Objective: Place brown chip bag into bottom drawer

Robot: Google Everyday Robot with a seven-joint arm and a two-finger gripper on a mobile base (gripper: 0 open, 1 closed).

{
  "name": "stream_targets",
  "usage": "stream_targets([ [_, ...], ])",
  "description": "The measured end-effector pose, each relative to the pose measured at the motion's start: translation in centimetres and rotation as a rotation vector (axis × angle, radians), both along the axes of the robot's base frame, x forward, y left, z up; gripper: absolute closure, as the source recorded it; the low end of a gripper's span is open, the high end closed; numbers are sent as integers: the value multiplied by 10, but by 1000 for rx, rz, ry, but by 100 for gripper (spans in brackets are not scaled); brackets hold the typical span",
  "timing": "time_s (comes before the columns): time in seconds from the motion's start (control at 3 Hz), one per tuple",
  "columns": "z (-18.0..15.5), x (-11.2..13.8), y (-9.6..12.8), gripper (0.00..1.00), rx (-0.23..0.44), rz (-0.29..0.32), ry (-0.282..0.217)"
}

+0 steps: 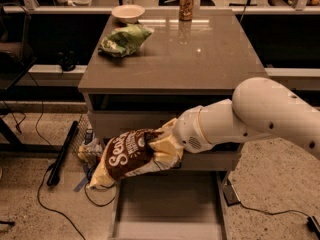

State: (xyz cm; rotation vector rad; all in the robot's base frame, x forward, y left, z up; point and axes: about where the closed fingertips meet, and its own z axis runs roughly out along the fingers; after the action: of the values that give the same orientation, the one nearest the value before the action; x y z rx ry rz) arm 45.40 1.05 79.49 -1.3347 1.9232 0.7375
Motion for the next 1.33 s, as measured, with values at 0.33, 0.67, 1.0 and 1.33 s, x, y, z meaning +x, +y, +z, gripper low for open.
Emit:
stream_targets([
  [0.33, -42, 1, 16, 100, -30, -17, 74],
  [0.67, -134, 2, 42, 100, -79, -57, 214],
  [1.0, -220, 5, 66, 100, -84, -144, 332],
  [1.33, -221, 4, 65, 100, -84, -145, 334],
])
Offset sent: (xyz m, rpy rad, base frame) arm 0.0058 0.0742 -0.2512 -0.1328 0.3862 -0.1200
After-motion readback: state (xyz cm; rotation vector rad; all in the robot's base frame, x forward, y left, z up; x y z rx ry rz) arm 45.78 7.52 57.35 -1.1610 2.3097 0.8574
